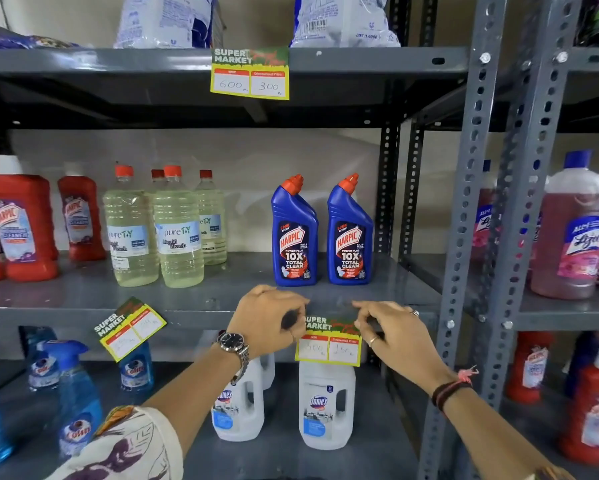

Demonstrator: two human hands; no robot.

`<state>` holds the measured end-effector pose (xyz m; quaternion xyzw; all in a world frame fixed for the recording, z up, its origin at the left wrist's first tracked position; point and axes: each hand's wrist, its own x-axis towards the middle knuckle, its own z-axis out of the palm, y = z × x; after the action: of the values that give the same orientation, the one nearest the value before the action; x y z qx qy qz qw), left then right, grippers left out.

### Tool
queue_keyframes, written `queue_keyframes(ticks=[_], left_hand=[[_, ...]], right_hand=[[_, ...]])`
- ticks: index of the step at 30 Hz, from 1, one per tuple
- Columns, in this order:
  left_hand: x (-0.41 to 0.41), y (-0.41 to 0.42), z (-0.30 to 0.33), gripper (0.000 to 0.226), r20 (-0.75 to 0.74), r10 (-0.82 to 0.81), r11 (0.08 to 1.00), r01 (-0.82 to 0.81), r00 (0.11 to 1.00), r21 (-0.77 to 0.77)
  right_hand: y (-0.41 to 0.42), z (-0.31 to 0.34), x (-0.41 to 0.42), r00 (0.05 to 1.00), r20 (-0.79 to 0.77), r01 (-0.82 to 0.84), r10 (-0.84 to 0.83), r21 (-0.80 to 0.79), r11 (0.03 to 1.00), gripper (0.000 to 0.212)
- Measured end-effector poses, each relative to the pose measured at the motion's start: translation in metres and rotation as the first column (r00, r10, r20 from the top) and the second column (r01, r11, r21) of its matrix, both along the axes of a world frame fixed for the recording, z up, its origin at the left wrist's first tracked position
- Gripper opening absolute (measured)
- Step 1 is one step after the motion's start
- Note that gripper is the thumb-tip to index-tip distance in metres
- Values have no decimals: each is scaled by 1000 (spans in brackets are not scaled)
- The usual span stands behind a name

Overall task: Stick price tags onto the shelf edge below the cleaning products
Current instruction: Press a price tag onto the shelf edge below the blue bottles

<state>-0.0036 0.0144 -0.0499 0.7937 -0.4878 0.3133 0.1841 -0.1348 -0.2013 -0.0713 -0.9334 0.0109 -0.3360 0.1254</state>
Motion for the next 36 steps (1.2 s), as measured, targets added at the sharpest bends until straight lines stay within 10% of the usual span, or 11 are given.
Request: queue_keyframes(ticks=[23,29,36], left_hand=[[4,-11,-4,18,-82,91,992,-97,992,-77],[6,-10,-9,32,-152,94,985,-114,984,-130],[14,-4,-14,33,-180,54,991,-76,982,-114]], right_hand=[[6,-6,19,981,162,92,-108,106,990,11],[25,-4,32,941,238,220,-239,102,970,44],[16,-5,28,964,183,162,-194,177,971,24]])
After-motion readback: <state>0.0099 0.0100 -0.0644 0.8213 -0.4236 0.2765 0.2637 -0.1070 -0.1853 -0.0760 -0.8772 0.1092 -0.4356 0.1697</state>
